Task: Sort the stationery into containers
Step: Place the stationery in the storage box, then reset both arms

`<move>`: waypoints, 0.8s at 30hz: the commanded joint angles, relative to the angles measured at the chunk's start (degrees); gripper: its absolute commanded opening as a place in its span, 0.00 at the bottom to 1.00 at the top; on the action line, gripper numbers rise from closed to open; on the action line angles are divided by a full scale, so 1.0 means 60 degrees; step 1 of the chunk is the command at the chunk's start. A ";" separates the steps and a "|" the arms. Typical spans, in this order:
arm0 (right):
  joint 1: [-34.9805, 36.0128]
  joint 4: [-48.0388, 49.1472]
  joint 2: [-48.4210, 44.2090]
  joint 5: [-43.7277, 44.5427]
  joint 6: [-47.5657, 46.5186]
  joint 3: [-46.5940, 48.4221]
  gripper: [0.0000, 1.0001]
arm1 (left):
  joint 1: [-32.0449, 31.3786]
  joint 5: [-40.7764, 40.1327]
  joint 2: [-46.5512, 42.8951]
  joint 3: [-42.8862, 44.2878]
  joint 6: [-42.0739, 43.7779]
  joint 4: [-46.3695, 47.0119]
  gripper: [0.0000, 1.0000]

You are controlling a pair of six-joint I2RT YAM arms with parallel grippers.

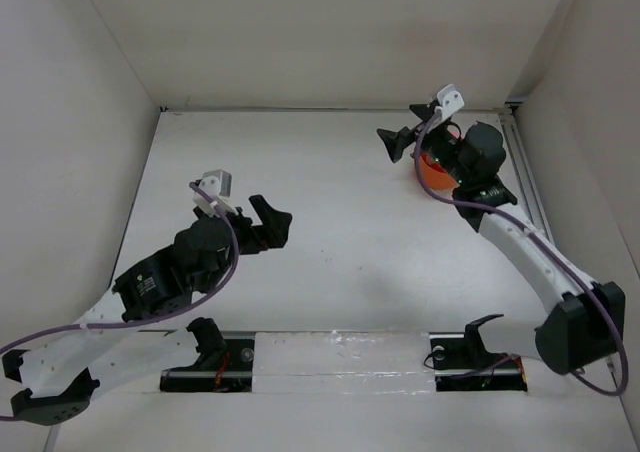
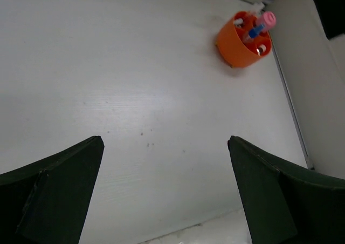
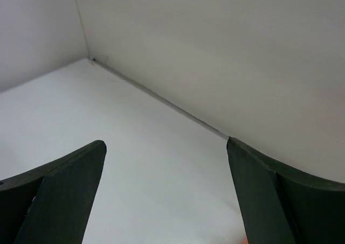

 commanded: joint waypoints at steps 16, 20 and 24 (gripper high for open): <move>0.2844 -0.9360 -0.6373 0.7049 0.3113 0.1753 1.00 | -0.0057 -0.5998 -0.0670 0.2605 -0.0967 -0.3027 1.00; 0.2844 -1.0387 -0.7194 0.7063 0.3025 0.1754 1.00 | -0.0057 -0.5868 -0.1212 0.2386 -0.0525 -0.2470 1.00; 0.2931 -1.0962 -0.7647 0.7341 0.2805 0.1754 1.00 | -0.0057 -0.5618 -0.1943 0.1845 -0.0523 -0.1912 1.00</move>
